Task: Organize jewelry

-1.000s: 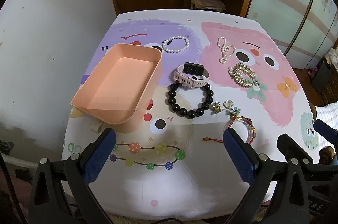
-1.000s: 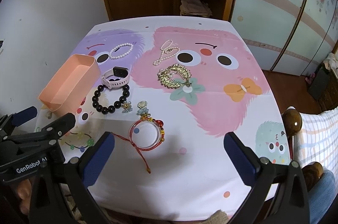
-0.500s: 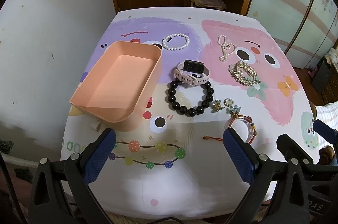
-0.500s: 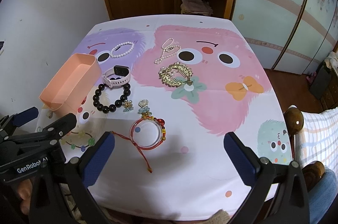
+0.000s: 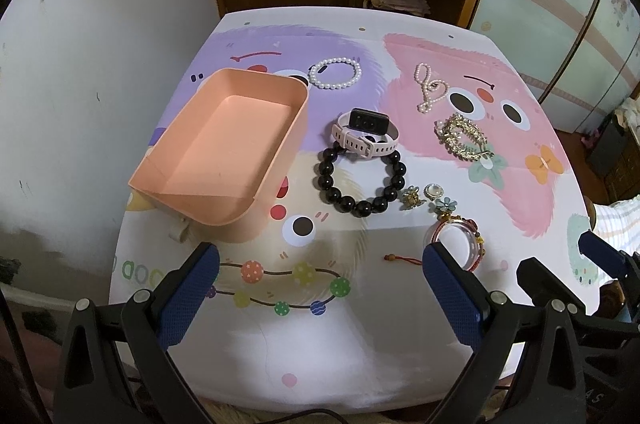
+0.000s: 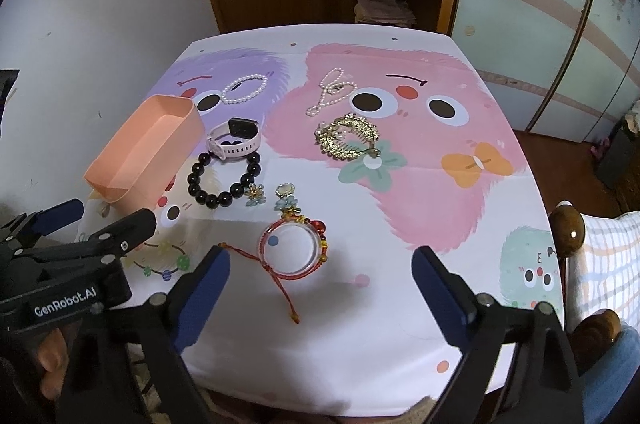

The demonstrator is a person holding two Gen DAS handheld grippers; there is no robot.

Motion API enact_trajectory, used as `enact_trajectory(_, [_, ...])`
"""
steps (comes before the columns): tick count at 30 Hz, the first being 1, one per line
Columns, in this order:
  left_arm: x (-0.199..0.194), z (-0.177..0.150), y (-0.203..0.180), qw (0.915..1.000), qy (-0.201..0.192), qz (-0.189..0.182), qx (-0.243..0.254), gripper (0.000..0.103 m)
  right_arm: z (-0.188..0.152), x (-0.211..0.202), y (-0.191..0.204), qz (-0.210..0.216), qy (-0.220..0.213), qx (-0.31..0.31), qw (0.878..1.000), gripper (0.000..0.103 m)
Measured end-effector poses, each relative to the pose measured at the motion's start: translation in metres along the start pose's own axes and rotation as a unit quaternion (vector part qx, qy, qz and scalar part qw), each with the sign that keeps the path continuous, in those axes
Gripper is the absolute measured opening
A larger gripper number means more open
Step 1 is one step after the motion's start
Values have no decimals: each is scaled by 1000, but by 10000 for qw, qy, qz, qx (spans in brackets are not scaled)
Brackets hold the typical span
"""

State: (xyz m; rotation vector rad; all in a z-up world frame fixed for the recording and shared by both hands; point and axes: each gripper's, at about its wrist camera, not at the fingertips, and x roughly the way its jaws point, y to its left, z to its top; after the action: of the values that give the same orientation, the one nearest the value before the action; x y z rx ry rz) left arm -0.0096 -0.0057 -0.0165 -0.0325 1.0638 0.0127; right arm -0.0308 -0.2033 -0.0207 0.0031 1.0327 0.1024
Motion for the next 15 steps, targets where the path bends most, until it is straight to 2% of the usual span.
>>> enact_trajectory(7, [2, 1, 0, 10000, 49, -26, -33, 100, 0, 1, 0, 39, 24, -11, 10000, 85])
enact_trajectory(12, [7, 9, 4, 9995, 201, -154, -190, 100, 3, 3, -6, 158, 85, 33, 9998, 77])
enact_trajectory(15, [10, 16, 8, 9988, 273, -261, -313, 100, 5, 5, -12, 208, 110, 109, 9997, 76])
